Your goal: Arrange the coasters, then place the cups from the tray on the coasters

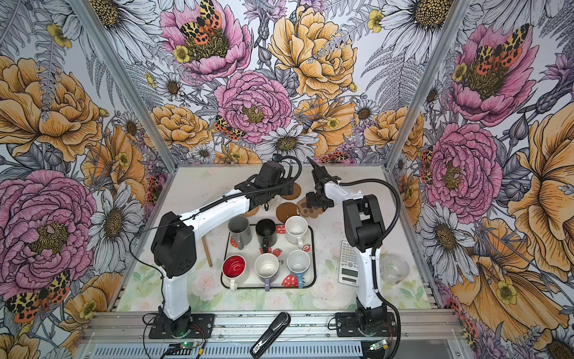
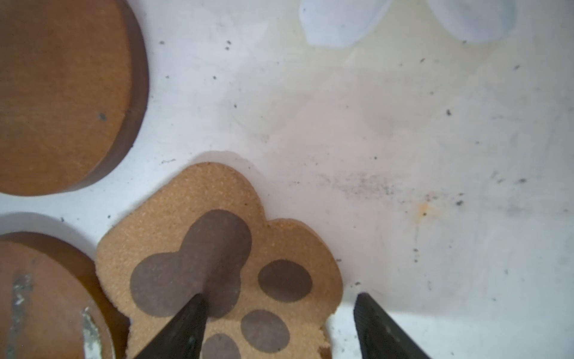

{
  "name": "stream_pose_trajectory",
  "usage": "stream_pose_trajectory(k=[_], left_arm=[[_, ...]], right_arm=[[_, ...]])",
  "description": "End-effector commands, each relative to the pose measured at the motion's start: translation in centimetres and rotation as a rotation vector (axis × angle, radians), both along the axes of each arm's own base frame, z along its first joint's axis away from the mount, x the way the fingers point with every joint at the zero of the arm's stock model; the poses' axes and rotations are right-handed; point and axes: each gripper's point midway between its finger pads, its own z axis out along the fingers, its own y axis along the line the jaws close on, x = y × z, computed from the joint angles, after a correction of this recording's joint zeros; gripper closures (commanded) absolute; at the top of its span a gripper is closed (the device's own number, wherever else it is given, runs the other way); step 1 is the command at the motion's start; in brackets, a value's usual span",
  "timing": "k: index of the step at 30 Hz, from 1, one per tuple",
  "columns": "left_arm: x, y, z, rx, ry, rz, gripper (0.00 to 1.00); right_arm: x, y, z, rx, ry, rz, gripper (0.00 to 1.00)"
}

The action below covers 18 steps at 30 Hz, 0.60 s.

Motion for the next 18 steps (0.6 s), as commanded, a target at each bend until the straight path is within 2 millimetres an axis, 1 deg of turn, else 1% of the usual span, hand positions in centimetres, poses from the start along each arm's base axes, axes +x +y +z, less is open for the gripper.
stream_pose_trajectory(k=[1,3,6,8,9,11,12,16,18], left_arm=[[-0.7,-1.4,-2.1,-0.012,0.132,-0.074,0.22],[-0.5,-1.9,-3.3,-0.022,0.176,-0.086,0.23],[-0.1,-2.1,-4.8,-0.049,0.228,-0.089,0.23],[0.0,-2.0,-5.9,-0.054,0.265,-0.079,0.24],[0.1,-1.9,-6.5,-0.053,0.286,-0.074,0.23],[0.1,-1.8,-7.9,-0.05,0.33,-0.068,0.24],[0.1,-1.9,-8.5,-0.054,0.35,-0.075,0.24],[0.0,-2.6,-10.1,-0.067,0.392,-0.091,0.24],[0.0,-2.9,-10.8,-0.078,0.413,-0.097,0.24]], right_arm=[[0.0,-0.3,2.8,0.054,-0.027,0.0,0.24],[0.3,-0.6,3.9,0.065,-0.049,-0.005,0.24],[0.4,-0.8,5.2,0.087,-0.072,-0.004,0.25],[0.4,-0.7,5.8,0.126,-0.076,-0.004,0.3],[0.4,-0.7,6.1,0.147,-0.077,-0.005,0.35],[0.3,-0.7,6.5,0.18,-0.075,-0.012,0.48],[0.3,-0.7,6.7,0.192,-0.076,-0.014,0.56],[0.3,-0.8,6.5,0.223,-0.064,-0.023,0.86],[0.2,-0.8,6.2,0.234,-0.053,-0.028,0.97]])
